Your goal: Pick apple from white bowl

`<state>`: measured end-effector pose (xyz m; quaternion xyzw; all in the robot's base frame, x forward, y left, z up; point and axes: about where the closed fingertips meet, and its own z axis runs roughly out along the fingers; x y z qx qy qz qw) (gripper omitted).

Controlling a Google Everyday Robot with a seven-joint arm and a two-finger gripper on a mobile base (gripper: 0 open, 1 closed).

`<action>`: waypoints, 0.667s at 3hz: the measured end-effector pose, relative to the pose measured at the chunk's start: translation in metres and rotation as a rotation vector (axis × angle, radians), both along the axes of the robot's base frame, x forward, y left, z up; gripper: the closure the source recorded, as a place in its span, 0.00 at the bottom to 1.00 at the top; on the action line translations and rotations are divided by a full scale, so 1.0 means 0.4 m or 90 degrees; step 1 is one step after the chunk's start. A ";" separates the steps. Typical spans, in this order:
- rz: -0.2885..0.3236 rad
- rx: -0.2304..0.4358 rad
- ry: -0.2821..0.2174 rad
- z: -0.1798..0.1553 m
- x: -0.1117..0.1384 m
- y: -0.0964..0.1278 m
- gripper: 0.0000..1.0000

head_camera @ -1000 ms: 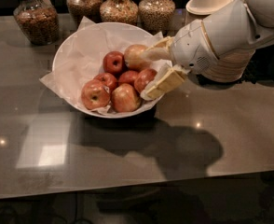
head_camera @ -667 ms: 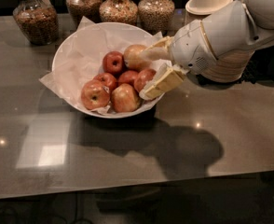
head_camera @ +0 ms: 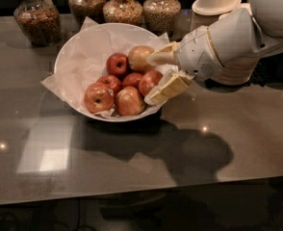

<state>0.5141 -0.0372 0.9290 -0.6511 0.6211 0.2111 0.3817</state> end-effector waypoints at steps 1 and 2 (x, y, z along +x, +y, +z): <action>-0.010 -0.013 0.006 -0.025 0.012 -0.003 0.31; -0.020 -0.034 0.010 -0.049 0.021 -0.009 0.31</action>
Offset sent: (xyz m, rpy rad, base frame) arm 0.0153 -0.0107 -0.0334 -0.0918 0.0259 -0.0586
